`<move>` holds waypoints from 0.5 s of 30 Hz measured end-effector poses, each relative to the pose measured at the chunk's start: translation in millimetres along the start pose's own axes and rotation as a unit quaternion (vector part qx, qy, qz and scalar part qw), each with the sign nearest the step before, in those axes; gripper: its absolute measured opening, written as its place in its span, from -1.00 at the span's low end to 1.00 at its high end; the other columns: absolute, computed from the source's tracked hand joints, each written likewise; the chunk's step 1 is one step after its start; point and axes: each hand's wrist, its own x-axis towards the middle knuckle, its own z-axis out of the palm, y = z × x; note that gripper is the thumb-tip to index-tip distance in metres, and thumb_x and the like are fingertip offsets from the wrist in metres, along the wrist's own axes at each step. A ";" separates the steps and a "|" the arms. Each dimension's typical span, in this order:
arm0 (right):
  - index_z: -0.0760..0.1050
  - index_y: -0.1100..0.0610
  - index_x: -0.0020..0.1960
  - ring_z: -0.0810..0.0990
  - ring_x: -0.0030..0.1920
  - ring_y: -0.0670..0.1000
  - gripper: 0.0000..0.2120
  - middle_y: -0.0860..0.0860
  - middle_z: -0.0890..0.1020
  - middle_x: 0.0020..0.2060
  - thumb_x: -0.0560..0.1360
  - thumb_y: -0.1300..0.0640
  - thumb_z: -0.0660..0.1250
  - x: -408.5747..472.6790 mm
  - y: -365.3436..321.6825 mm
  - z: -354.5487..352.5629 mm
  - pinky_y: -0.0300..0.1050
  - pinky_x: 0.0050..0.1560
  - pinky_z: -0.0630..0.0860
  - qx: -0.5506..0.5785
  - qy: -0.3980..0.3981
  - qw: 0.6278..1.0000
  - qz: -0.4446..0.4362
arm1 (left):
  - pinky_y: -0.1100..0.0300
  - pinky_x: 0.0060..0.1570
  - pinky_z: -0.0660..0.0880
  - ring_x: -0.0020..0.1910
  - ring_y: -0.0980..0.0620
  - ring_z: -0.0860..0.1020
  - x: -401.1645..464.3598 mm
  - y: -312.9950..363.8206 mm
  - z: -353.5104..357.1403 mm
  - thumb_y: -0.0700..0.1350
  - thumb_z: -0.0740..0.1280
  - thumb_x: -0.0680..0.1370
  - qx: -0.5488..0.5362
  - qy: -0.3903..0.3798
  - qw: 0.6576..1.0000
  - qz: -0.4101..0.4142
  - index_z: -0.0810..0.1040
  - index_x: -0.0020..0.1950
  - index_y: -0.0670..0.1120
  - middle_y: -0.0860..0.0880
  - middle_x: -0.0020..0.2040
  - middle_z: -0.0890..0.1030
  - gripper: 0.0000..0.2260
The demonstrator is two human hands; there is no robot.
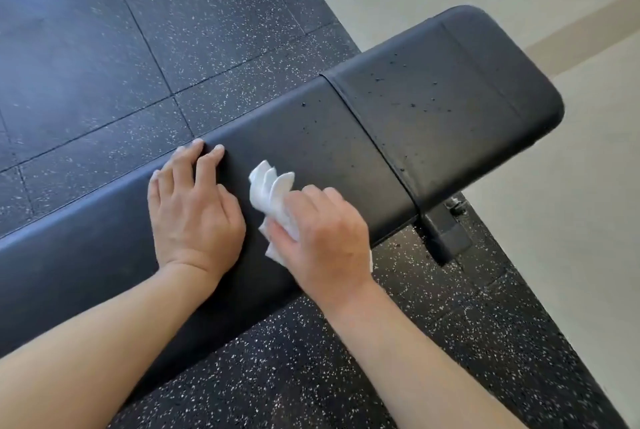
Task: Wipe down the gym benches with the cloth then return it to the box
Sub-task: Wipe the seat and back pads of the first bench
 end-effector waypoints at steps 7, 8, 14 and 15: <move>0.62 0.14 0.02 0.22 -0.27 -0.01 -0.82 -0.03 0.44 -0.31 0.49 0.05 0.41 13.6 -17.9 19.0 -0.09 -0.33 0.30 0.053 -0.006 0.998 -0.013 | -0.20 0.57 0.17 0.57 -0.20 0.31 4.8 -4.0 6.5 0.05 0.19 0.62 0.007 -0.003 1.000 -0.013 0.46 0.51 -0.06 -0.10 0.58 0.37 -0.52; 0.59 0.13 -0.05 0.21 -0.27 -0.01 -0.85 -0.03 0.43 -0.32 0.48 0.06 0.43 13.7 -16.7 17.6 -0.09 -0.33 0.30 0.063 -0.012 0.998 -0.018 | -0.20 0.57 0.17 0.57 -0.20 0.30 4.3 -3.9 6.2 0.04 0.20 0.61 0.008 -0.005 1.000 -0.012 0.46 0.51 -0.06 -0.10 0.58 0.37 -0.52; 0.57 0.11 -0.16 0.30 -0.31 0.03 -0.82 -0.05 0.42 -0.34 0.55 0.03 0.44 4.2 38.6 -13.6 -0.04 -0.33 0.39 0.038 0.013 0.999 -0.027 | -0.26 0.55 0.21 0.53 -0.25 0.35 3.1 -2.5 6.2 -0.15 0.16 0.54 0.014 0.028 1.000 0.002 0.48 0.48 -0.11 -0.15 0.54 0.41 -0.51; 0.58 0.11 -0.16 0.28 -0.32 0.03 -0.80 -0.06 0.41 -0.34 0.56 0.03 0.45 -0.2 50.9 -21.0 -0.05 -0.33 0.38 0.031 0.019 0.999 -0.031 | -0.26 0.55 0.21 0.53 -0.24 0.34 3.5 -2.9 6.5 -0.14 0.16 0.54 0.015 0.030 0.999 0.003 0.48 0.48 -0.11 -0.14 0.54 0.41 -0.51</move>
